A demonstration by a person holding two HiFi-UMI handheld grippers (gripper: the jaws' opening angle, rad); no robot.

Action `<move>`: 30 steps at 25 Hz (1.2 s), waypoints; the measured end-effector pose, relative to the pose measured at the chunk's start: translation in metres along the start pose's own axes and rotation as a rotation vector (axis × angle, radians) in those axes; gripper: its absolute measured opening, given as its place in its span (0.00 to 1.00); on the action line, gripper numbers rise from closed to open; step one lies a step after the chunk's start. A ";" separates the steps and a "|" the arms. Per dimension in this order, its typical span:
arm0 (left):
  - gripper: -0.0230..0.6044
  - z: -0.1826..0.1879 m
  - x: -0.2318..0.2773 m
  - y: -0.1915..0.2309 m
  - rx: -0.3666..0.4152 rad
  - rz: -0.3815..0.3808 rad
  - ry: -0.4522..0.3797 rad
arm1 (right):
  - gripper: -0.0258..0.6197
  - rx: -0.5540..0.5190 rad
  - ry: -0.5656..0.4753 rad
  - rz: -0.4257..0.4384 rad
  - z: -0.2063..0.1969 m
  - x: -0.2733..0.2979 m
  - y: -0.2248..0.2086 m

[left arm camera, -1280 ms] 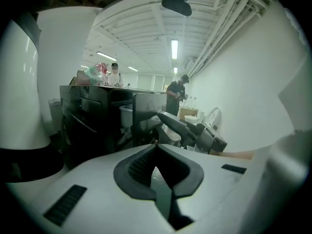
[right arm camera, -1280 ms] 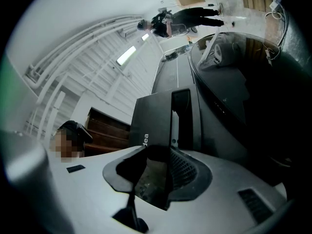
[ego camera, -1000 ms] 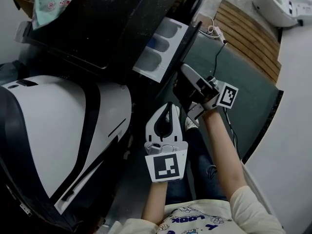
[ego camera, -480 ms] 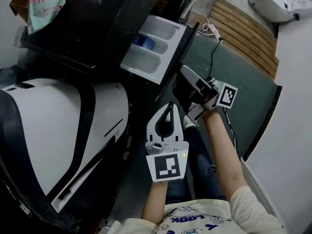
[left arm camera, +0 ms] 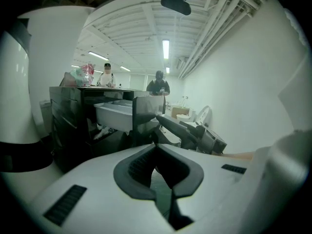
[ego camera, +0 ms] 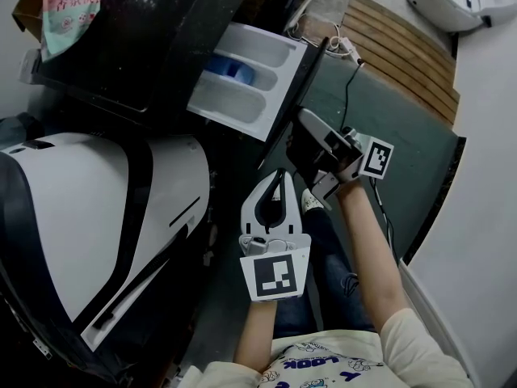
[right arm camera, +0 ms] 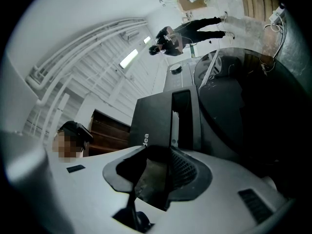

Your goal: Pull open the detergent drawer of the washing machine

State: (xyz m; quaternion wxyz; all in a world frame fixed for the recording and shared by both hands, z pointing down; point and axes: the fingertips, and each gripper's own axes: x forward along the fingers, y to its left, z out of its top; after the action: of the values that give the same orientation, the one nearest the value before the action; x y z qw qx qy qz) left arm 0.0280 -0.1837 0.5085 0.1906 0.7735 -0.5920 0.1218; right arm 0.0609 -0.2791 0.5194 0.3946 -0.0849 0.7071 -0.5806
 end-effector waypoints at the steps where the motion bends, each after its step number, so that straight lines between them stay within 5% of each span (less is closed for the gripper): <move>1: 0.06 0.000 0.000 0.000 0.002 -0.002 0.000 | 0.28 0.000 0.000 -0.001 0.000 0.000 0.000; 22: 0.06 -0.008 0.004 -0.026 0.008 -0.019 0.016 | 0.28 -0.024 0.011 -0.023 0.003 -0.016 0.003; 30: 0.06 -0.007 0.004 -0.025 0.006 -0.013 0.014 | 0.29 -0.211 0.076 -0.161 -0.002 -0.029 -0.001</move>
State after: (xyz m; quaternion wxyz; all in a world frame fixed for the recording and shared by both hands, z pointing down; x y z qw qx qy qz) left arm 0.0531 -0.1782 0.5125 0.1931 0.7770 -0.5854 0.1278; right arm 0.0790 -0.2611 0.5342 0.3084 -0.1605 0.7695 -0.5357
